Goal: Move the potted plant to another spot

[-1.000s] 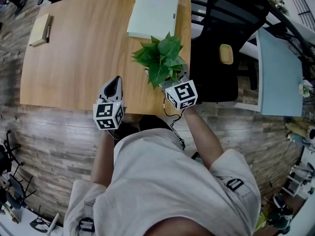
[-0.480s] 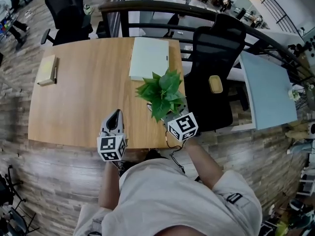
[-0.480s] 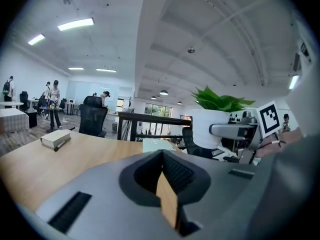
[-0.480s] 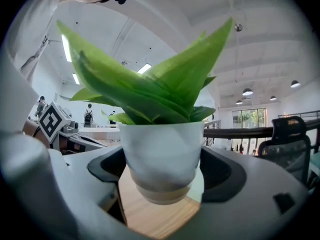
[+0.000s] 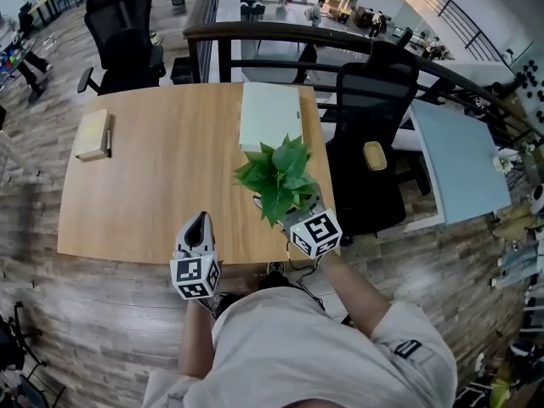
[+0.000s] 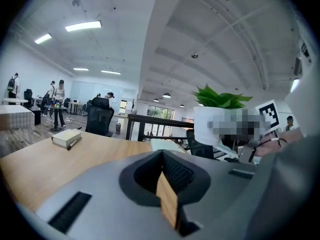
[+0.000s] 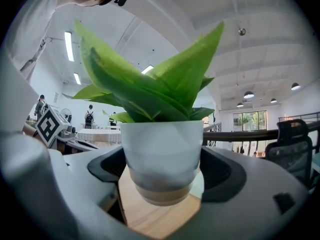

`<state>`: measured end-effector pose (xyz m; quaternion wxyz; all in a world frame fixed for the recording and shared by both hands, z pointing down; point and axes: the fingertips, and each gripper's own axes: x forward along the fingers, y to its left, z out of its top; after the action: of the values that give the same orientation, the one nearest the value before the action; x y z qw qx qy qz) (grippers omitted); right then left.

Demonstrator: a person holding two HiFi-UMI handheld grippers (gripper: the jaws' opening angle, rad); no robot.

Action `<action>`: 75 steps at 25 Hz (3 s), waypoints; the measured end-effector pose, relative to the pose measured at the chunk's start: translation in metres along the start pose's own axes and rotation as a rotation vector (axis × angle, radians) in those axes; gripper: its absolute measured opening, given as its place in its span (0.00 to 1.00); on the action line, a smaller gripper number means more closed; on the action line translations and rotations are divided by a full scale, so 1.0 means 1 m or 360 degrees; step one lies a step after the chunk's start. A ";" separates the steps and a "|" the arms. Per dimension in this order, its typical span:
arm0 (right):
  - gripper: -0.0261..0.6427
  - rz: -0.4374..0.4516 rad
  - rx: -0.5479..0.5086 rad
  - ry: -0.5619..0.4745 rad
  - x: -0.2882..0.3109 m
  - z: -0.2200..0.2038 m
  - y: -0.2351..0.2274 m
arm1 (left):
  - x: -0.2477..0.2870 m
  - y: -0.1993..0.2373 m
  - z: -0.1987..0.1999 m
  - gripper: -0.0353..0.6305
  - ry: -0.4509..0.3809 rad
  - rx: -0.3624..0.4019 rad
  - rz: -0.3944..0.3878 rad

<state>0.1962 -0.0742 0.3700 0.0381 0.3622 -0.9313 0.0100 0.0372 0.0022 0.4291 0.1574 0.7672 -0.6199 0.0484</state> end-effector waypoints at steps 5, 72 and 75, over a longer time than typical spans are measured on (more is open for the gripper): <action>0.73 0.0007 -0.0001 -0.0003 0.012 0.006 0.044 | -0.037 0.033 -0.001 0.07 0.0007 0.0053 0.0031; 0.73 -0.0011 0.0367 0.0146 0.221 -0.071 0.087 | 0.055 0.232 -0.010 0.07 0.0387 0.0078 -0.0155; 0.73 -0.0004 0.0355 0.0168 0.244 -0.069 0.104 | 0.047 0.268 -0.007 0.07 0.0386 0.0062 -0.0134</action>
<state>-0.0491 -0.1592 0.4590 0.0466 0.3642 -0.9207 0.1325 -0.2100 -0.0886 0.4967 0.2182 0.7840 -0.5624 0.1463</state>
